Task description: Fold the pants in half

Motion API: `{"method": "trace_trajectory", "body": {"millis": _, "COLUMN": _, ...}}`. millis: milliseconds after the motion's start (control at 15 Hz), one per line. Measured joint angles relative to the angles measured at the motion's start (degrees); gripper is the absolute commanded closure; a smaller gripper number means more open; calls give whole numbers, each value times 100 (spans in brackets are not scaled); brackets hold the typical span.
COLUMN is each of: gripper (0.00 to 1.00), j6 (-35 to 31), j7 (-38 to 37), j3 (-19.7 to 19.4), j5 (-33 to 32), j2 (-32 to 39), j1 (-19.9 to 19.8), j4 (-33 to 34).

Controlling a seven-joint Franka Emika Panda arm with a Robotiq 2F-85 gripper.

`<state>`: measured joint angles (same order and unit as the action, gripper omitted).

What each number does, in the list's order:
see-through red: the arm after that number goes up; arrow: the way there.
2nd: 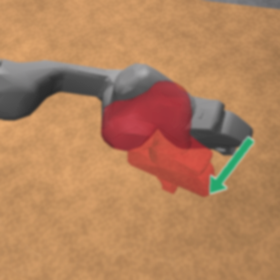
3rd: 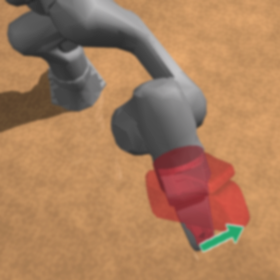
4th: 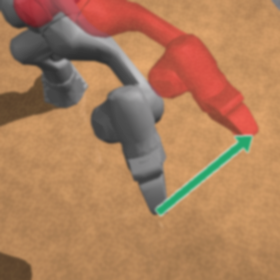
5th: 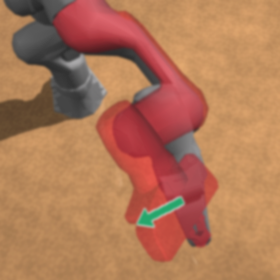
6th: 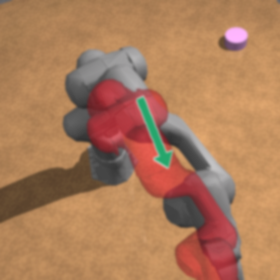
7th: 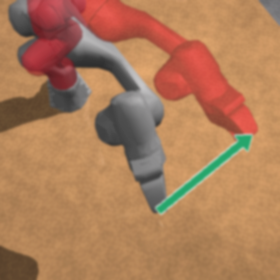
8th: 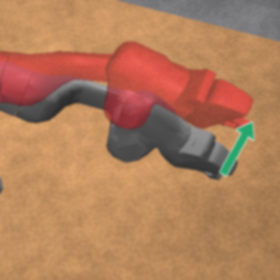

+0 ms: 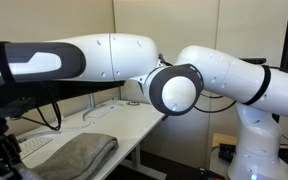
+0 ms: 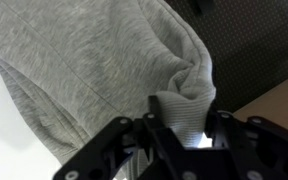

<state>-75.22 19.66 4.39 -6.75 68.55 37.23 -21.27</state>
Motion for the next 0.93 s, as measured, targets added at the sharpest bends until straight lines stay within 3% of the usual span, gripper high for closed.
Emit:
{"method": "trace_trajectory", "body": {"millis": 267, "gripper": 2, "j6": 0, "j7": -2, "j3": 0, "j5": 0, "j2": 0, "j1": -38, "j4": 1}}
{"method": "trace_trajectory", "body": {"millis": 933, "gripper": 0, "j6": 0, "j7": -2, "j3": -4, "j5": 0, "j2": -2, "j1": -124, "j4": 13}}
